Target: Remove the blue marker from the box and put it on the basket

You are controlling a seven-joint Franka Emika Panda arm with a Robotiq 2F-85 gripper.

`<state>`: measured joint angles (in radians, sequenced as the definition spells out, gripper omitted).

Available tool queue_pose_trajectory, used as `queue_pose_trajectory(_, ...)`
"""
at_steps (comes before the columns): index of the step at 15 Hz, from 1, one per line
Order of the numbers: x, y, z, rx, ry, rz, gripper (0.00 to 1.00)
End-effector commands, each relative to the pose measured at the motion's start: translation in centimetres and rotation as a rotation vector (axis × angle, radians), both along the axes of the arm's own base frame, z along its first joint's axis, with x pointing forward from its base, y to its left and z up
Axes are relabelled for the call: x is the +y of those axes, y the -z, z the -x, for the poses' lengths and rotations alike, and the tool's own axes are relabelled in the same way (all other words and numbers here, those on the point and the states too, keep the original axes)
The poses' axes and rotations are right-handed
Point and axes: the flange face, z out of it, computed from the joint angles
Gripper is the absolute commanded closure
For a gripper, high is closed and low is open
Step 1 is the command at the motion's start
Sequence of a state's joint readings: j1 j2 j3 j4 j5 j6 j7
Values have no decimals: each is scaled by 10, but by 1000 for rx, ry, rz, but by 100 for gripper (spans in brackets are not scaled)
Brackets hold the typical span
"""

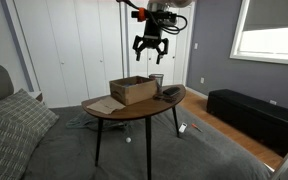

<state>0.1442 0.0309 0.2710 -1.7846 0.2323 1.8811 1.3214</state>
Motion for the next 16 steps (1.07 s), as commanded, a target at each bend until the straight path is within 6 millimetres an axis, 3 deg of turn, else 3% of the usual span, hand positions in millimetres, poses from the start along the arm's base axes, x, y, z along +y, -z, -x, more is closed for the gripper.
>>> queue_pose_trajectory(1, 18, -7, -44, -7, 185, -70, 0)
queue_pose_trajectory(5, 22, -6, -82, -97, 372, -134, 0)
queue_pose_trajectory(6, 15, -4, -65, -67, 290, -103, 0)
queue_pose_trajectory(8, 17, 0, -77, -82, 335, -123, 0)
queue_pose_trajectory(14, 19, -2, -80, -86, 347, -131, 0)
queue_pose_trajectory(16, 16, 4, -90, -80, 362, -131, 0)
